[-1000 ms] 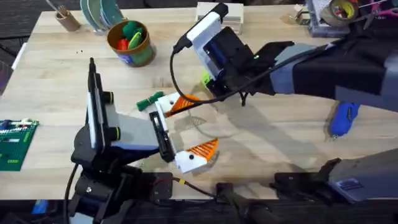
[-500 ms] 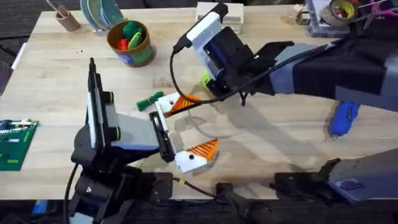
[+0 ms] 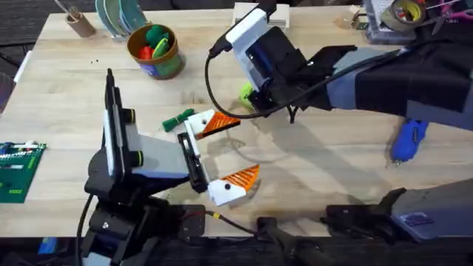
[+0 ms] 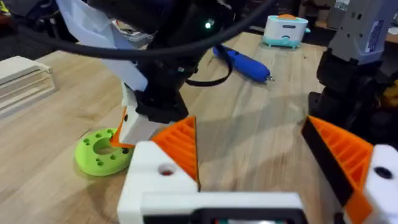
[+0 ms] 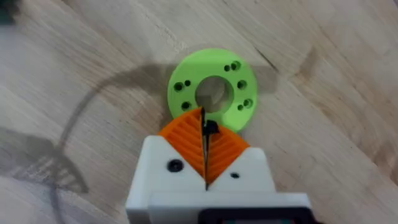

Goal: Pick up the gripper from the table and insert it into the empty holder that is missing its gripper. Then pick up a screw, insert it into the mounting hole, and use the screwdriver to tighten it. Finally, clean up the table by picking up the vegetable and placing it into the bucket.

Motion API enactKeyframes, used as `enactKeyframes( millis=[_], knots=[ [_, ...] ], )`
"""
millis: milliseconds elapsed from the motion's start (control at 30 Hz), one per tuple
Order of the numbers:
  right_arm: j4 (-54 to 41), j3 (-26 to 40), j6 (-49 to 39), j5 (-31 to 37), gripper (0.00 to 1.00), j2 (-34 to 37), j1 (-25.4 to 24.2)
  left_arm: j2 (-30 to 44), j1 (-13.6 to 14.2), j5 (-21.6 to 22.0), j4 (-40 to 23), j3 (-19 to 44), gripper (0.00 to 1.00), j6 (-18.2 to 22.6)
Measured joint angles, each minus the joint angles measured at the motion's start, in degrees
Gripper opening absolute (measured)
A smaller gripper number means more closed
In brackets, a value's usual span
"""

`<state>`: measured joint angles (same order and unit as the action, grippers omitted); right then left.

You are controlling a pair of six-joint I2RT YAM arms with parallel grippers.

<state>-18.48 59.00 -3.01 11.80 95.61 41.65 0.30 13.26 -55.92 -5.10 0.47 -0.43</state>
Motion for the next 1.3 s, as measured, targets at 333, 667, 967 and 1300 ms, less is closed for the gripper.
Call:
enactKeyframes(
  millis=[333,667,967,1300],
  knots=[
    [-0.8,0.6,0.0,0.0,0.009,0.0,0.0,0.0,0.0,0.0,0.0,0.0,0.992,0.0],
    [-1.4,0.9,0.0,0.0,0.009,0.0,0.0,0.0,0.0,0.0,0.0,0.0,0.993,0.0],
    [-1.7,0.9,0.0,-0.1,0.009,0.0,0.0,0.0,0.0,0.0,0.0,0.0,0.993,0.0],
    [-1.7,0.9,0.0,-2.9,0.009,0.0,0.0,0.0,0.0,0.0,0.0,0.0,0.993,0.0]
  ],
)
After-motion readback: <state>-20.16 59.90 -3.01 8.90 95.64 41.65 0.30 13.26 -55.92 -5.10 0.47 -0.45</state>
